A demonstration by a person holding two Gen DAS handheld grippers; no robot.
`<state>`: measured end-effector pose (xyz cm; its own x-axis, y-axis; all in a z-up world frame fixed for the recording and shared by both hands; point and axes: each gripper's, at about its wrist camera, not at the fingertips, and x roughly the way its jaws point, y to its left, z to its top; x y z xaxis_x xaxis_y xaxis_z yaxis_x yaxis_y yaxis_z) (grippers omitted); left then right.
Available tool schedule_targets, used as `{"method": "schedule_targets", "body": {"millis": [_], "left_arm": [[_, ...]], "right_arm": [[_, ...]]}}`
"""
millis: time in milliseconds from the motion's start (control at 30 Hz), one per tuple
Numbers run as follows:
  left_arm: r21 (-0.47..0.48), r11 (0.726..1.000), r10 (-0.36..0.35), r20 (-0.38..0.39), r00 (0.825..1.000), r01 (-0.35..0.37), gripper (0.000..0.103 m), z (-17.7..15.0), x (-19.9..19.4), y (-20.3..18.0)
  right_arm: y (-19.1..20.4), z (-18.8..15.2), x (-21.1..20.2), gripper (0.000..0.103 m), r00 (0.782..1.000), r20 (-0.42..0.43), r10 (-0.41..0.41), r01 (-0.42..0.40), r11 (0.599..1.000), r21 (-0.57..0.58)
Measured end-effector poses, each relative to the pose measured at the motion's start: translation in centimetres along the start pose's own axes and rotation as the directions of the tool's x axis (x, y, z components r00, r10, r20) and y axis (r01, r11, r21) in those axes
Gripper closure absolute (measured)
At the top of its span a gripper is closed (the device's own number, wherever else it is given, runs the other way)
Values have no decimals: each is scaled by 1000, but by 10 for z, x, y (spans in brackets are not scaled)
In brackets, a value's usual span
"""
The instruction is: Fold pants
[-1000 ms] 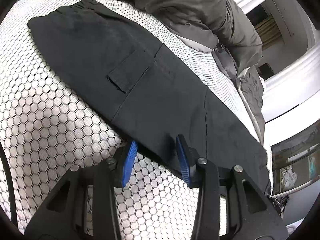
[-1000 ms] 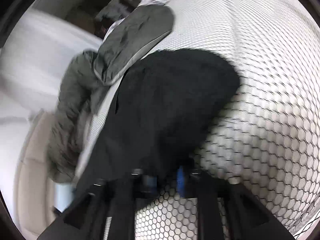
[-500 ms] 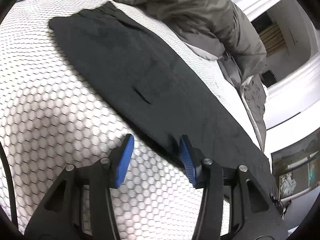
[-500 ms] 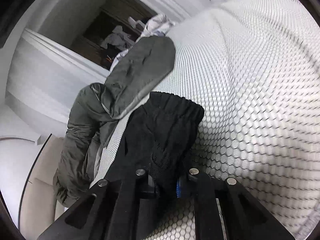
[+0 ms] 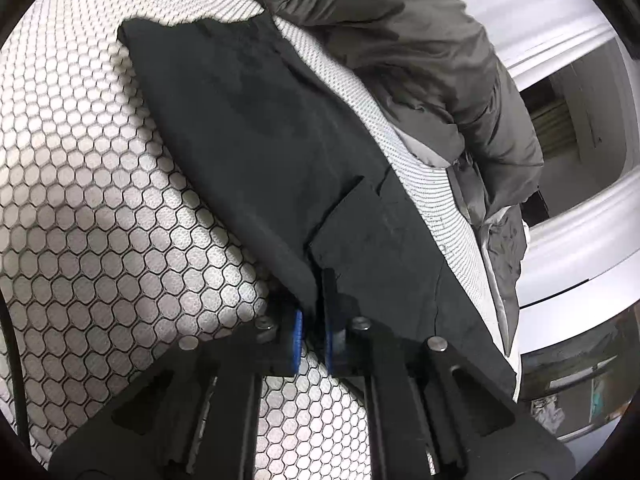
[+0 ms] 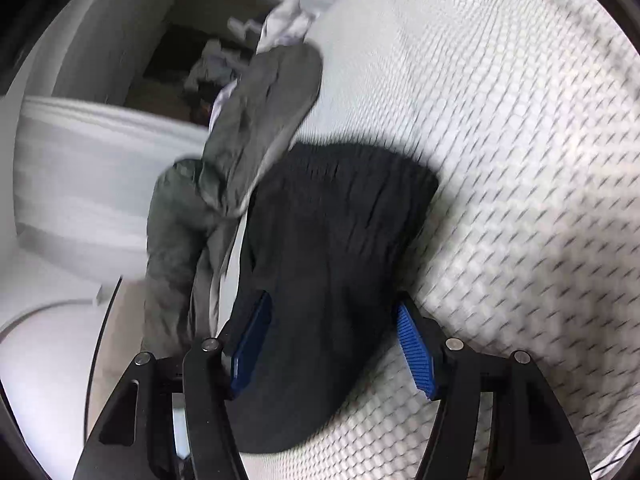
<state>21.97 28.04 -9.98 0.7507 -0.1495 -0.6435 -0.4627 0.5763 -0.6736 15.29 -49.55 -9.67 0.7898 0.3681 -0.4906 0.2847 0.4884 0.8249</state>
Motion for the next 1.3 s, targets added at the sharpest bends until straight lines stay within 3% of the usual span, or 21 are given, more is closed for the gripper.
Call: {"method": "schedule_targets", "body": {"millis": [67,133,167,200,233,267,533,667,700,733,767,833,900,967,1067,1100,1167,1200,1233,1300], "left_arm": [[22,1000,1,18,1000,-1,100,0,-4,-6],[51,999,14,40,999,-16,100,-2,-11,-11],[61,998,18,46,999,-21,100,-3,-14,-12],[71,997,22,53,998,-26,100,-4,-19,-12],[75,997,22,57,998,-27,101,-5,-23,-12],[79,996,26,64,998,-31,101,-7,-29,-12],[120,991,49,105,993,-61,101,-38,-100,11],[120,988,94,70,993,-102,99,-59,-125,35],[125,986,101,62,993,-108,98,-63,-131,40],[123,987,102,55,993,-108,89,-66,-136,43],[119,987,103,41,994,-107,79,-68,-140,44],[97,994,43,34,999,-46,37,-75,-156,48],[122,993,-5,77,997,-5,21,-86,-178,47],[163,987,-18,94,995,3,18,-95,-190,41],[262,965,-17,101,995,-10,4,-110,-201,19],[309,951,-14,112,994,-21,2,-116,-203,8],[423,905,-6,126,992,-48,1,-130,-200,-21],[493,869,-12,121,993,-50,1,-140,-194,-41],[528,848,-17,115,993,-47,1,-147,-191,-52],[583,812,-24,79,997,-26,1,-162,-177,-77]], "right_arm": [[10,-4,12,39,999,-33,-20,19,999,-33],[21,-7,20,40,999,-3,-51,50,995,-82],[21,-8,18,55,998,13,-58,59,993,-98],[25,-9,22,84,997,28,-73,76,990,-121],[28,-11,28,96,994,18,-107,108,984,-143],[29,-16,31,100,992,15,-121,122,980,-155],[34,-46,-4,101,996,33,-81,87,963,-256],[27,-69,-33,101,997,13,-76,77,947,-312],[27,-73,-38,101,996,16,-86,86,939,-333],[27,-76,-40,101,994,14,-105,103,928,-357],[24,-77,-43,95,991,8,-130,124,923,-364],[20,-75,-53,81,980,6,-198,186,913,-362],[16,-74,-74,57,969,81,-234,247,897,-367],[21,-75,-100,40,939,211,-270,334,860,-385],[43,-83,-124,10,907,335,-255,392,800,-453],[52,-88,-126,2,912,341,-227,377,789,-484],[72,-102,-117,0,941,294,-169,317,748,-583],[81,-111,-108,0,952,260,-160,293,716,-634],[92,-124,-93,0,964,209,-161,263,665,-699],[102,-143,-69,0,975,143,-171,218,601,-769]]}}
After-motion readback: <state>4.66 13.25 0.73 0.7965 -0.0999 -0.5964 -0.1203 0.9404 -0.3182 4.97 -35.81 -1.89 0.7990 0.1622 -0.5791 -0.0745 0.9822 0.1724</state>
